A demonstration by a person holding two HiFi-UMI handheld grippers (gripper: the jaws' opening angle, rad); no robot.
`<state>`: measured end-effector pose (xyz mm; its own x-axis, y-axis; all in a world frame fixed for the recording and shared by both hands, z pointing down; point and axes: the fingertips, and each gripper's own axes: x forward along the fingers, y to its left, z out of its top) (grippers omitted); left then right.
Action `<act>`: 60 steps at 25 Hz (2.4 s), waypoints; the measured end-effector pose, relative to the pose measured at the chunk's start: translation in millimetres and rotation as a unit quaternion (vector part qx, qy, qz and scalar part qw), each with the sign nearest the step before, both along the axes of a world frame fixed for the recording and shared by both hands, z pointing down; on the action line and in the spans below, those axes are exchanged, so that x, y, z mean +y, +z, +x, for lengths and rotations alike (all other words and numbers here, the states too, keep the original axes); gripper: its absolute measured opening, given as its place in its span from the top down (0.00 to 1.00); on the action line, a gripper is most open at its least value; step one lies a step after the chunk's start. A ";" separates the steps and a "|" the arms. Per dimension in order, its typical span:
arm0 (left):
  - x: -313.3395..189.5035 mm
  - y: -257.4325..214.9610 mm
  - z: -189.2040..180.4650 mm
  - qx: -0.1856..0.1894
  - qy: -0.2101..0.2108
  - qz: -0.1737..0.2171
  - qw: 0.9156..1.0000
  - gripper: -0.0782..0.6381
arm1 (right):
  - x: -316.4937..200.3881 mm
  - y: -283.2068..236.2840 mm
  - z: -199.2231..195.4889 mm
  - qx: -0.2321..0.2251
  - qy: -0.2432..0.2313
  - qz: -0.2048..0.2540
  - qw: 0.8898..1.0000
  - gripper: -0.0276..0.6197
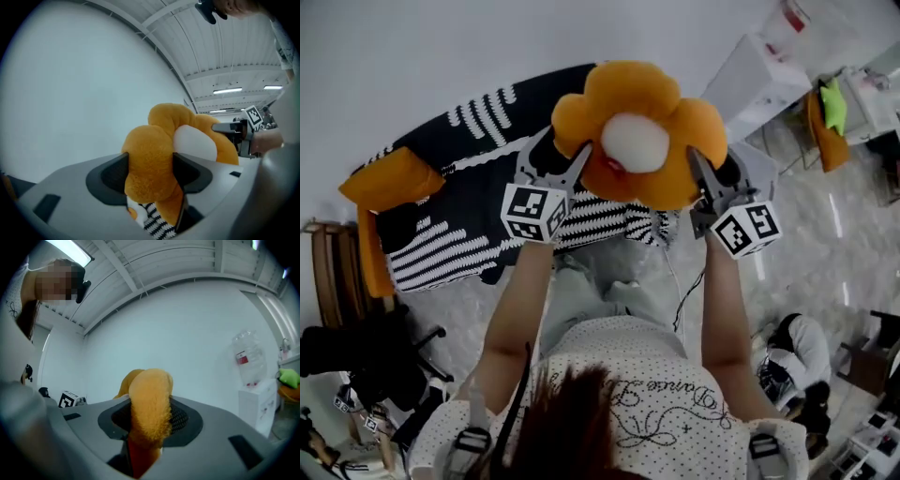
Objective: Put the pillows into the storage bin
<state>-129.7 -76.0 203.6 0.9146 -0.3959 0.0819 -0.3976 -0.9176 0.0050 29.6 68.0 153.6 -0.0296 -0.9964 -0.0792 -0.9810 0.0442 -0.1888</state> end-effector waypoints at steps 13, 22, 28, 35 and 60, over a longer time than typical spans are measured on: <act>165.3 4.7 177.5 0.009 0.122 -0.016 0.992 0.61 | 226.8 -8.6 156.8 0.000 0.190 0.019 0.982 0.73; 199.2 3.0 318.2 0.031 0.207 -0.009 0.978 0.78 | 282.1 18.3 246.3 -0.003 0.282 -0.011 0.959 0.73; 191.7 -9.3 413.0 0.047 0.249 -0.010 0.967 0.88 | 293.7 12.4 320.0 0.018 0.331 -0.029 0.943 0.72; 191.9 -11.1 487.9 0.041 0.266 -0.006 0.963 0.88 | 303.2 13.8 383.7 0.008 0.360 -0.023 0.932 0.72; 200.1 56.3 654.5 0.002 0.081 -0.011 0.997 0.88 | 277.5 106.4 665.2 -0.014 0.202 -0.088 0.975 0.72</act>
<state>524.7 124.1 259.9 0.9669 -0.2407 0.0847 -0.2438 -0.9694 0.0281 694.8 345.6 260.0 0.3686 -0.9244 0.0980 -0.9059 -0.3809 -0.1851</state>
